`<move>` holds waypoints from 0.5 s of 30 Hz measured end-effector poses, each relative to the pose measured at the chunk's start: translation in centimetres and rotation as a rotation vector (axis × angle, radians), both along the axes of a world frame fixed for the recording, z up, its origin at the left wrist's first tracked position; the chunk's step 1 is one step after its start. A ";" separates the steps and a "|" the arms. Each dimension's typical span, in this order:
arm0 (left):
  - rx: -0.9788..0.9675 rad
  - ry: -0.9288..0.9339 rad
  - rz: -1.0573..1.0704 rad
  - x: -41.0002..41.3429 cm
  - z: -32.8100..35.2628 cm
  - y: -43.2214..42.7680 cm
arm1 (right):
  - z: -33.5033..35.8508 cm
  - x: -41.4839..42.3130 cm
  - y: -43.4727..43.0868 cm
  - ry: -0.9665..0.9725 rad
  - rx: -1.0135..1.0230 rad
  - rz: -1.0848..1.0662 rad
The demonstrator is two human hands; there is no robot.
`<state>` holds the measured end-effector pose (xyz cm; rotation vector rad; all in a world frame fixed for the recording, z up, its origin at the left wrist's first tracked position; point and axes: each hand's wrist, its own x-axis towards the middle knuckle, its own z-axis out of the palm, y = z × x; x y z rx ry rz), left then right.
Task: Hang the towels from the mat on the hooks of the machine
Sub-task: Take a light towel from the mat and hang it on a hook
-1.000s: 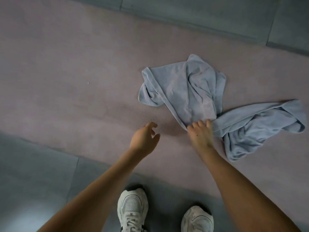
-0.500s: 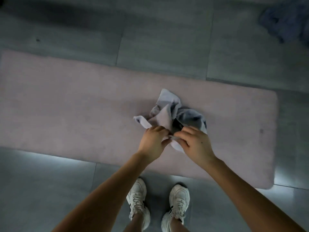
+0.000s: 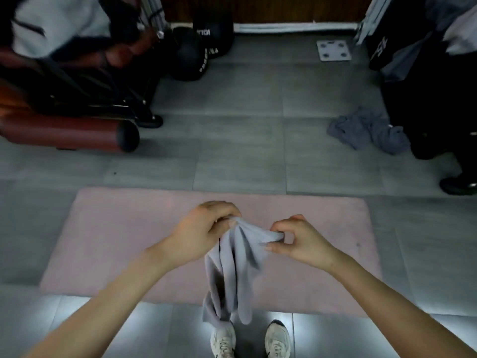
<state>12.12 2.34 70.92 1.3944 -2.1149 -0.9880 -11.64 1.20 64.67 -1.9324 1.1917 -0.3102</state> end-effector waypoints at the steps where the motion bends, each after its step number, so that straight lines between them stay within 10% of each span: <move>1: -0.024 -0.004 0.005 0.4 2.4 0.2 | 1.8 0.0 0.0 0.013 0.018 0.040; 15: -0.059 -0.282 0.248 6.4 20.4 5.2 | 13.8 -6.6 -2.5 0.298 -0.181 0.147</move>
